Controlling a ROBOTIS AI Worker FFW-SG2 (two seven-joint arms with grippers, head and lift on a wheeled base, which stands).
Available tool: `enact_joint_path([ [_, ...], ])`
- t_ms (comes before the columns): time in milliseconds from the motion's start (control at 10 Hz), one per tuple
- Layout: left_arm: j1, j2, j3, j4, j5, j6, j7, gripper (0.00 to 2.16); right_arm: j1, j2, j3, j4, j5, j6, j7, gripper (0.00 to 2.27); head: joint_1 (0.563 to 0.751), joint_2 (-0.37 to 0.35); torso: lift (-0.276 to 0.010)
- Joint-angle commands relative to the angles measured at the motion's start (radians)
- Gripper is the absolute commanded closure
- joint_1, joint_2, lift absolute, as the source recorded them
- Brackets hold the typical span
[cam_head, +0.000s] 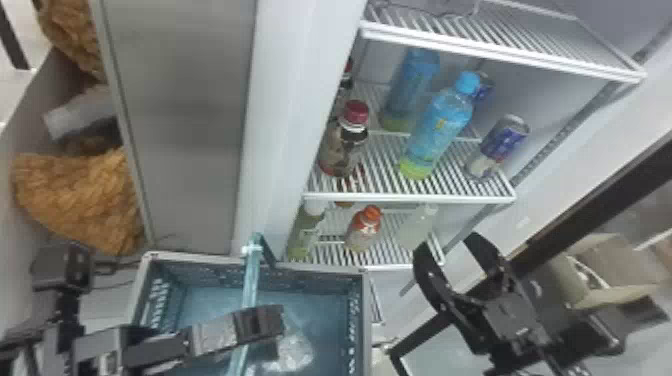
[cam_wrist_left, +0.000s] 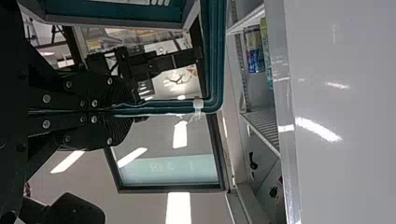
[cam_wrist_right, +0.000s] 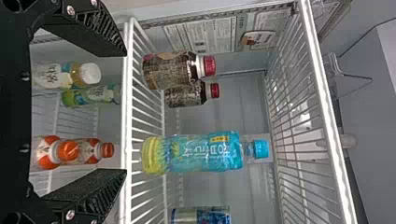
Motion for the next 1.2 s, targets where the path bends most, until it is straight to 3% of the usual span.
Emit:
enact_joint_path([
  [0, -0.002, -0.001, -0.001, 0.000, 0.000, -0.001, 0.000, 1.21, -0.053, 0.000, 0.021, 0.027, 0.013, 0.000, 0.000, 0.12, 0.695, -0.350, 0.000],
  [300, -0.009, 0.001, -0.005, 0.000, -0.002, -0.001, 0.002, 1.21, -0.144, -0.008, 0.065, 0.101, 0.043, 0.002, -0.014, 0.12, 0.695, -0.350, 0.000],
  [600, -0.022, 0.003, -0.011, 0.000, -0.004, -0.001, 0.002, 1.21, -0.213, 0.009, 0.073, 0.138, 0.049, 0.002, -0.020, 0.12, 0.695, -0.350, 0.000],
  [1100, -0.031, 0.016, -0.023, 0.000, -0.008, -0.001, 0.003, 1.21, -0.330, 0.016, 0.136, 0.212, 0.089, 0.010, -0.026, 0.11, 0.695, -0.350, 0.000],
])
